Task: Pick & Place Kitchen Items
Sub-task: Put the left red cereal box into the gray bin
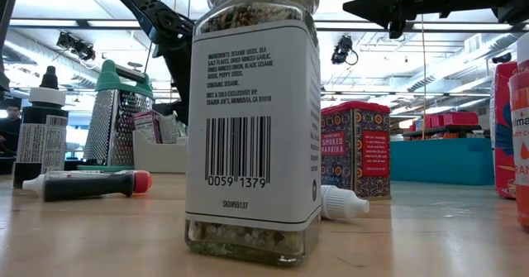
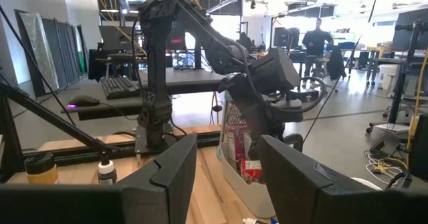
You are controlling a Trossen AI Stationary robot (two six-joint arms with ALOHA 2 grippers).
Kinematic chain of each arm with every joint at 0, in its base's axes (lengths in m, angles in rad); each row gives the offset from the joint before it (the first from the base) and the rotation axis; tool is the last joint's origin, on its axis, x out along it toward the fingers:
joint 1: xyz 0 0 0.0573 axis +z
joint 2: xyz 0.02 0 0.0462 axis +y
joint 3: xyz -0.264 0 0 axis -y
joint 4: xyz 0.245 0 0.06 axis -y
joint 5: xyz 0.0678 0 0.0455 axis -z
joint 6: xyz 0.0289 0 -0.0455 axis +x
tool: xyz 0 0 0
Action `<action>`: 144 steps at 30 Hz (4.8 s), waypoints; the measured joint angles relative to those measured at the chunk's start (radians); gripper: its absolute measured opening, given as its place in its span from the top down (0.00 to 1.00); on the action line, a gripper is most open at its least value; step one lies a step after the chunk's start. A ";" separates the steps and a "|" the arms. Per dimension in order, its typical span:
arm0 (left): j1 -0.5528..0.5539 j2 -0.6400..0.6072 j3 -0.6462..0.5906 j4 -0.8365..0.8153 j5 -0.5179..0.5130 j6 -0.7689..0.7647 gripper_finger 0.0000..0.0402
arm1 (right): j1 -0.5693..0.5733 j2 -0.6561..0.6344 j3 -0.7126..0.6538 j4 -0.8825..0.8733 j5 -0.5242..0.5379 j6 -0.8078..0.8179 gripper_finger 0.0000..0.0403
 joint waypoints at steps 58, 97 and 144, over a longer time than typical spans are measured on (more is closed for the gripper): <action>-0.004 0.033 -0.002 0.059 0.007 0.059 0.54 | 0.000 0.000 0.000 -0.005 -0.001 0.001 0.57; -0.360 -0.201 -0.293 0.570 -0.774 -0.080 0.70 | 0.000 0.000 0.000 -0.035 -0.027 0.116 0.57; -0.393 0.183 -0.541 1.616 -0.942 0.344 0.70 | 0.000 0.000 0.000 0.009 -0.018 0.031 0.57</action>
